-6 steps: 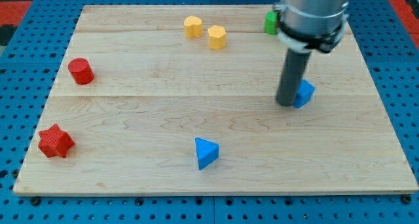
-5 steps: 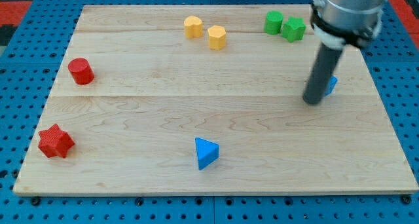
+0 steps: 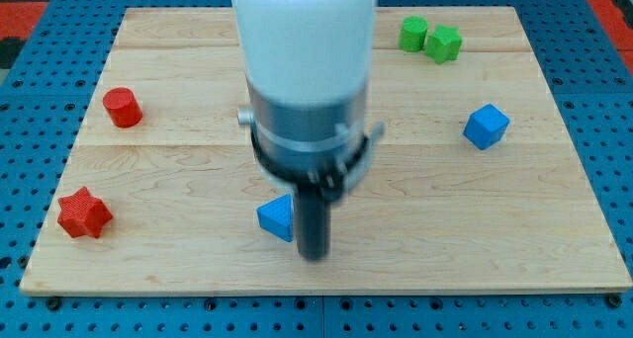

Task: Move the blue triangle closer to the blue cube

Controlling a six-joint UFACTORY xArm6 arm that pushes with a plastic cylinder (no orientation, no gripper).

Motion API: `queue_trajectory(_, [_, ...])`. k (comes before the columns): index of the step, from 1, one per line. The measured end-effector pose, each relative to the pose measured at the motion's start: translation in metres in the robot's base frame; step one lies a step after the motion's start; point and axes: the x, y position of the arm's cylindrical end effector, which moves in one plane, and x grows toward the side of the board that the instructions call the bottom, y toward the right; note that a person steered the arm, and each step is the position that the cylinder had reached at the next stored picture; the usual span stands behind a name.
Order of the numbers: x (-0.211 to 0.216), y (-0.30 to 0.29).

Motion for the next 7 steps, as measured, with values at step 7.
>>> queue_trajectory(7, [-0.154, 0.08])
